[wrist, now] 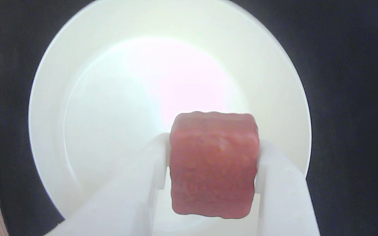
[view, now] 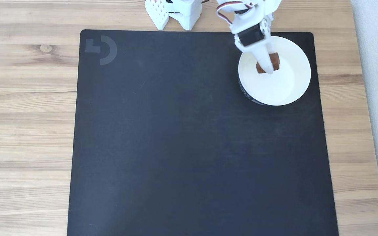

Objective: Pick up the toy and place it on the plate

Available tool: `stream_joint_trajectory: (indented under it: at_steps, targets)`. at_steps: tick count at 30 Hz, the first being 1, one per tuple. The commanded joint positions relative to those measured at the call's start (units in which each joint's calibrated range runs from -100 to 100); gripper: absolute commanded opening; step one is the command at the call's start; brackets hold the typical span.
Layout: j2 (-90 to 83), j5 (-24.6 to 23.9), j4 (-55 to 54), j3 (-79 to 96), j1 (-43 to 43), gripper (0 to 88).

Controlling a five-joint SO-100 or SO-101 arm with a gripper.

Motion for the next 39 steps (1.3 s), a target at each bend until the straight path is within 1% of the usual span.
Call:
stream_joint_trajectory:
  at_steps: [1,4,6,8,17,25,28,30,32,33,34,35,38,39]
  targets:
    - [-0.94,-0.12,-1.15,-0.05,0.58,4.4]
    - [-1.03,-0.12,-1.15,-0.05,0.58,10.2]
    - [-1.03,-0.12,-1.15,-0.05,0.58,16.3]
    - [-1.03,-0.12,-1.15,-0.05,0.58,19.0]
    - [-1.03,-0.12,-1.15,-0.05,0.5,19.6]
    - [-1.19,-0.12,-1.15,0.04,0.75,19.0]
    - [-1.28,-0.12,-1.24,0.58,3.34,18.9]
    - [-1.28,-0.12,-3.18,1.48,6.94,18.7]
    - [-1.36,-0.12,-5.72,2.92,9.03,15.2]
    - [-1.94,-0.12,-6.83,3.73,10.04,11.6]
    - [-4.86,-0.12,-8.43,5.81,12.38,2.6]
    - [-7.11,-0.12,-9.11,7.43,13.47,1.6]
    - [-13.86,-0.07,-10.38,12.84,16.98,2.5]
    - [-18.95,-0.07,-10.55,16.35,20.41,2.4]
